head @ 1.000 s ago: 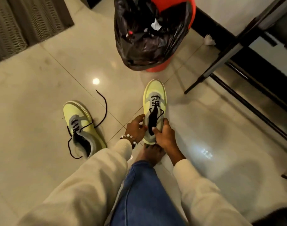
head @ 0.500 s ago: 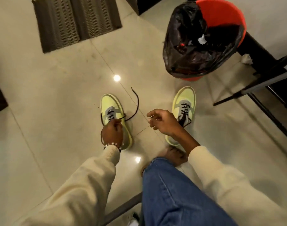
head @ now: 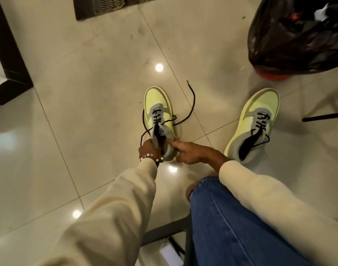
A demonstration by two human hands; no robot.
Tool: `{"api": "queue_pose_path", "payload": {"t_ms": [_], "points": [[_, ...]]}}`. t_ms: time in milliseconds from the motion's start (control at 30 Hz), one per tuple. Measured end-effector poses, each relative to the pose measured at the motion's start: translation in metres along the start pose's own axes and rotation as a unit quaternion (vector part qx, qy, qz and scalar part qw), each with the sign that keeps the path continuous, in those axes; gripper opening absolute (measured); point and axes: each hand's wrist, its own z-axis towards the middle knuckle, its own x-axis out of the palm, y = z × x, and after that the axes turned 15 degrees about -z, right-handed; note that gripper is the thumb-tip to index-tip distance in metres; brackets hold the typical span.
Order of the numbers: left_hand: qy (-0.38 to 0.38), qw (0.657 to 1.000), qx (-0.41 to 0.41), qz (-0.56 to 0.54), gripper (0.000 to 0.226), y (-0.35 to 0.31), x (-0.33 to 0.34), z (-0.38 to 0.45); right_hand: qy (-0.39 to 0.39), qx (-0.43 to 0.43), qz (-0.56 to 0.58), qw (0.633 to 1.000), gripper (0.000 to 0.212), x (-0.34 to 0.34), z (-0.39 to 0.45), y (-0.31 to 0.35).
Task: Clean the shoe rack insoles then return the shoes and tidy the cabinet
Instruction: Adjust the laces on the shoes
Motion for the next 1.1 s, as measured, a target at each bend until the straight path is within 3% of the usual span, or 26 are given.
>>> {"api": "queue_pose_path", "payload": {"t_ms": [133, 267, 367, 467, 600, 733, 833, 1100], "points": [[-0.043, 0.999, 0.012, -0.007, 0.033, -0.017, -0.013, -0.02, 0.005, 0.003, 0.083, 0.997, 0.075, -0.023, -0.025, 0.011], [-0.088, 0.994, 0.049, -0.042, 0.033, -0.042, -0.037, -0.066, -0.018, 0.001, 0.067, 0.998, 0.068, -0.059, -0.075, 0.04], [-0.114, 0.983, 0.116, -0.08, 0.034, -0.076, -0.061, -0.113, -0.098, 0.014, 0.037, 0.994, 0.063, -0.088, -0.132, 0.07], [-0.133, 0.965, 0.198, -0.113, 0.03, -0.117, -0.086, -0.167, -0.245, 0.024, 0.076, 0.966, 0.048, -0.104, -0.199, 0.102], [-0.123, 0.935, 0.315, -0.106, 0.028, -0.165, -0.107, -0.252, -0.462, 0.039, 0.151, 0.873, 0.032, -0.099, -0.289, 0.136], [-0.083, 0.895, 0.427, -0.094, 0.028, -0.196, -0.106, -0.354, -0.629, 0.101, 0.201, 0.744, 0.044, -0.074, -0.378, 0.16], [-0.051, 0.856, 0.51, -0.071, 0.027, -0.204, -0.092, -0.43, -0.695, 0.168, 0.194, 0.671, 0.052, -0.05, -0.44, 0.163], [0.077, 0.768, 0.634, -0.051, 0.033, -0.186, -0.017, -0.604, -0.779, 0.349, 0.146, 0.501, 0.029, 0.064, -0.612, 0.138]]}}
